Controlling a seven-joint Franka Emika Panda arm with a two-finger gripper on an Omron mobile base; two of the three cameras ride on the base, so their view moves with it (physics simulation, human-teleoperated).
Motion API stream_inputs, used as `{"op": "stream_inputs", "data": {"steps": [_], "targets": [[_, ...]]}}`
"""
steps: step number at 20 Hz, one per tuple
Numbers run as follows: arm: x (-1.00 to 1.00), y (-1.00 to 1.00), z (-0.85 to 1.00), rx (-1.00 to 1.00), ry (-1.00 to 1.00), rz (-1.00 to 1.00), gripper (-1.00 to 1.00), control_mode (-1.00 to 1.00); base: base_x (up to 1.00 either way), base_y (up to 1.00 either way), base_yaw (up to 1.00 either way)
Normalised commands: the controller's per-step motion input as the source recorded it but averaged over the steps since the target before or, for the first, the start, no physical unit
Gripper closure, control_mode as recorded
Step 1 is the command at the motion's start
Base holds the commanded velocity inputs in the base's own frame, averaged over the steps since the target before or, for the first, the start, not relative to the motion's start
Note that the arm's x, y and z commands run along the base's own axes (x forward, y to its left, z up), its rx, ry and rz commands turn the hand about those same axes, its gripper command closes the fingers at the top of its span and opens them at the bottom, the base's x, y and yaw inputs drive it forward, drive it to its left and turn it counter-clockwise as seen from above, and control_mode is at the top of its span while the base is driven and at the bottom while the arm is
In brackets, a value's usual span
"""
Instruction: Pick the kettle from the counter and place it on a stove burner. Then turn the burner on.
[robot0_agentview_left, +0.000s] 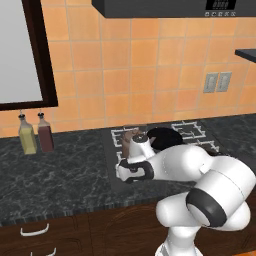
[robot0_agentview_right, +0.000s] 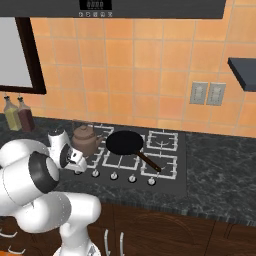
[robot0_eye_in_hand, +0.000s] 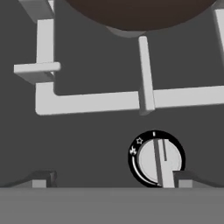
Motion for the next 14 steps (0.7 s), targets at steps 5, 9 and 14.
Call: {"op": "stream_inputs", "data": {"steps": [5, 9, 14], "targets": [[0.01, 0.00, 0.00, 0.00, -0.05, 0.08, -1.00, -1.00, 0.00, 0.00, 0.00], [0.00, 0.00, 0.00, 0.00, -0.07, 0.07, -1.00, -1.00, 0.00, 0.00, 0.00], [0.00, -0.10, 0.01, 0.00, -0.01, 0.01, -1.00, -1.00, 0.00, 0.00, 0.00]]}}
